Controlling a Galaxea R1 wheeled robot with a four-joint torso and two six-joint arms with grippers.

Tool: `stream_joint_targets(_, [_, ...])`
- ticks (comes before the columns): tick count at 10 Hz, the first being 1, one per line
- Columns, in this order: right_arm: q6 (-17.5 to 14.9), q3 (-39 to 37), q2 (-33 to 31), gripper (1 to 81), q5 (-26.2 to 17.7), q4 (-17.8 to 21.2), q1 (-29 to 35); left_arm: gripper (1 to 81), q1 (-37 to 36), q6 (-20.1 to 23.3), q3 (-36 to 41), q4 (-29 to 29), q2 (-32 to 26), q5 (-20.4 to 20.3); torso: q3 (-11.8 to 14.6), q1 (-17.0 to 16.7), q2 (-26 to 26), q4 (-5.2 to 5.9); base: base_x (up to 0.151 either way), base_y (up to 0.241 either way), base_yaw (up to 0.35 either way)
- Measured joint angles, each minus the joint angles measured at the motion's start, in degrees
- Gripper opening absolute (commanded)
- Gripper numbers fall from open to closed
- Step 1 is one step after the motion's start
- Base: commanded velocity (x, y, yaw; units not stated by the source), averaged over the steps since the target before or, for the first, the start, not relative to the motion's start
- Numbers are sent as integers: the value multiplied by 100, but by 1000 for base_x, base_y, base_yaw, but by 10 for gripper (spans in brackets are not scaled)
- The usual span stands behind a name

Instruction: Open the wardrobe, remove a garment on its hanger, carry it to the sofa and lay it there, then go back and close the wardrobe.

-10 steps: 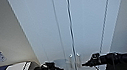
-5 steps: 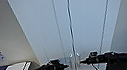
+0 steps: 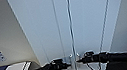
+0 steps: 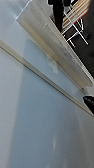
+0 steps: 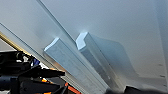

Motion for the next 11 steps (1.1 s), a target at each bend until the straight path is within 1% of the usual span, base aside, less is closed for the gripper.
stream_joint_targets(3, [2, -224, 184, 811, -18, 6, 195, 811, 5, 0, -330, 44, 361, 26, -2, 0, 0, 0, 0, 0, 0])
stream_joint_targets(7, [5, -325, 306, 811, -127, 12, 190, 811, 29, 0, -975, 193, 992, 45, -4, 2, 0, 0, 0, 0, 0])
stream_joint_targets(11, [2, -341, 401, 811, -234, 11, 193, 811, 99, -6, -1712, 430, 1599, 223, -4, 2, 0, 0, 0, 0, 0])
